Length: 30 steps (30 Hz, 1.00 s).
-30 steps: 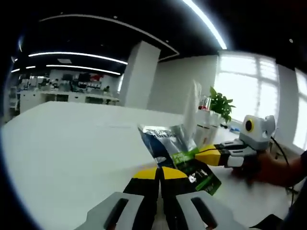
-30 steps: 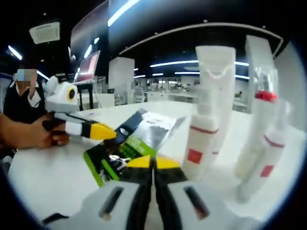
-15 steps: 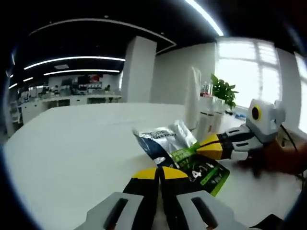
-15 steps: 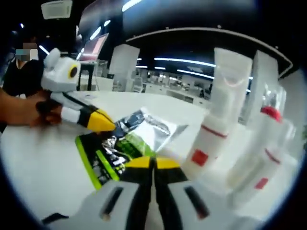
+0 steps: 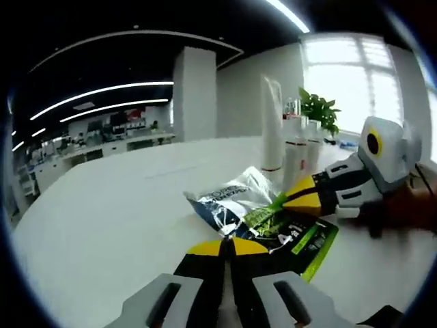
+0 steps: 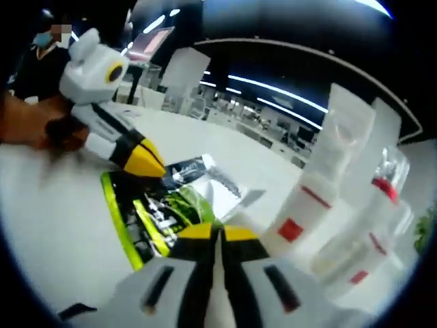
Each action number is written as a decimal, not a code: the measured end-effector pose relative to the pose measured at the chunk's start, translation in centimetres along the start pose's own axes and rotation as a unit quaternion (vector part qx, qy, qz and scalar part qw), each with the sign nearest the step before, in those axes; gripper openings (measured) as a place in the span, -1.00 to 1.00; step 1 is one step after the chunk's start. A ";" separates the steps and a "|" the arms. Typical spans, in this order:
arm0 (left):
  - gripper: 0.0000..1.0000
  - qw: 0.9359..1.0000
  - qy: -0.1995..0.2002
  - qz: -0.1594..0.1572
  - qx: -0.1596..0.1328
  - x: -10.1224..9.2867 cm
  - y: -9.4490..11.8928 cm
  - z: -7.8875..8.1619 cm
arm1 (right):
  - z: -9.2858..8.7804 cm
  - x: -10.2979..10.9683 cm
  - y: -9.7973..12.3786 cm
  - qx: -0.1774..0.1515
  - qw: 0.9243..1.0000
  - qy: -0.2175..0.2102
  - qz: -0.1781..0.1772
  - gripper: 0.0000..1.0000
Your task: Arrange the skincare products in the storage area until every visible bottle or jar stands upright without overlapping.
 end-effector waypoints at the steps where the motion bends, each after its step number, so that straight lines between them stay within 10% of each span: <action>1: -0.96 1.000 -0.002 0.001 0.000 0.0 0.0 0.0 | 0.1 0.1 0.0 0.002 1.000 0.009 -0.004 -0.94; 30: -0.79 0.999 -0.031 0.002 -0.034 -0.1 0.8 0.3 | 0.5 1.0 0.4 0.022 0.995 0.093 -0.020 -1.00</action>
Point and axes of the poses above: the point that each gripper's makers call its tool centre point, and the gripper's own axes: y roughly backward along the fingers, x roughly to its left, z roughly out of its top, the point moved 9 cm from there along y, roughly backward along the fingers, and after that the axes turned 3 degrees about z, right-handed, at the moved point
